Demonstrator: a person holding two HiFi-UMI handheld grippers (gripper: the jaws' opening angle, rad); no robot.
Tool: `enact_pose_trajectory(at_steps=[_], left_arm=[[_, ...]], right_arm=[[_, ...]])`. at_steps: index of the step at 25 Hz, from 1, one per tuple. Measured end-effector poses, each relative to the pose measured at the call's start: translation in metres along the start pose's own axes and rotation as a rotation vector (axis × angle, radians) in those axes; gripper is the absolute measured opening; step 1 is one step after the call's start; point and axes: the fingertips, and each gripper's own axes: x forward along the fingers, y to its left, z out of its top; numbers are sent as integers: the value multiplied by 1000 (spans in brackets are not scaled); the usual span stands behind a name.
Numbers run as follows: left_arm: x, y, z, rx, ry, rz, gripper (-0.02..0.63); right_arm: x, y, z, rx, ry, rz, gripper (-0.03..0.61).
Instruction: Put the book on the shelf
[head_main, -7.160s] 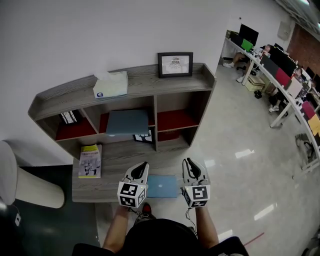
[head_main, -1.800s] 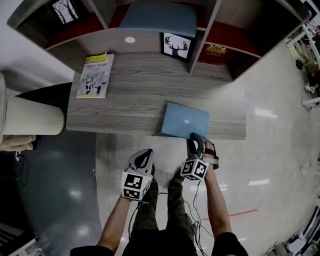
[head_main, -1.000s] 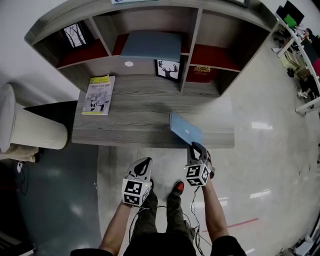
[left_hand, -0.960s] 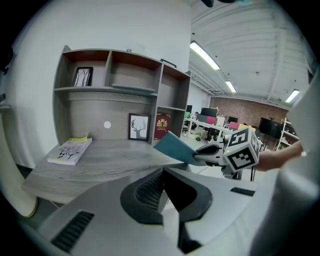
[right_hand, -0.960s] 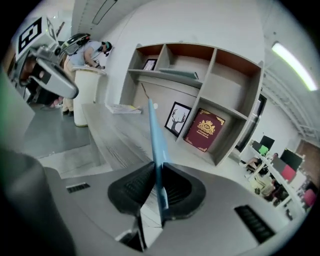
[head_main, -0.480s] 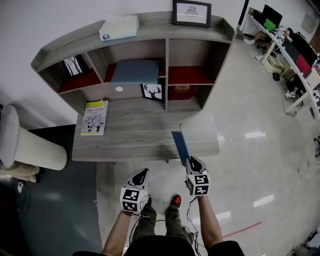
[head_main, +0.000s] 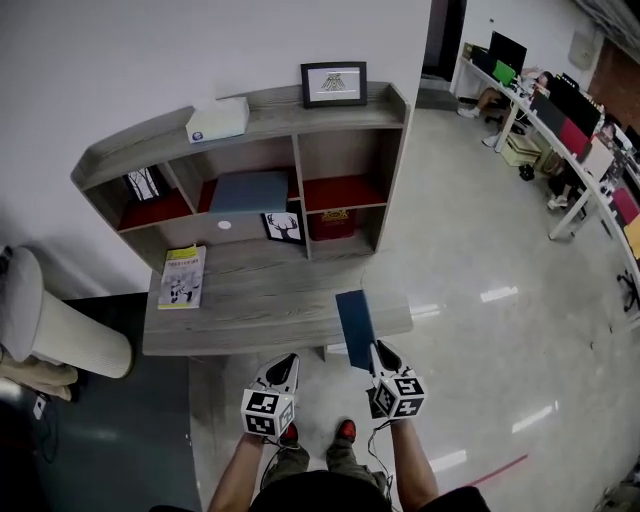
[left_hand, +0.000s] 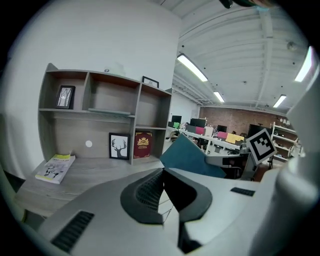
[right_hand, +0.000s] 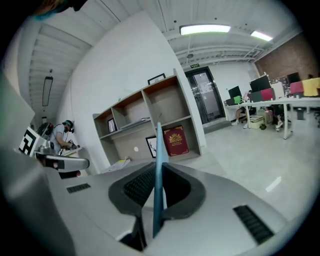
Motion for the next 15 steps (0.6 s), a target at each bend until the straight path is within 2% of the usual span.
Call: enact_pose_trajectory(at_steps=[5, 15], left_arm=[[6, -22, 21, 23, -29, -14, 8], [19, -55, 53, 41, -97, -3, 8]], right_arm=[[-27, -5, 54, 21, -117, -10, 60], [-67, -23, 103, -26, -243, 41, 60]])
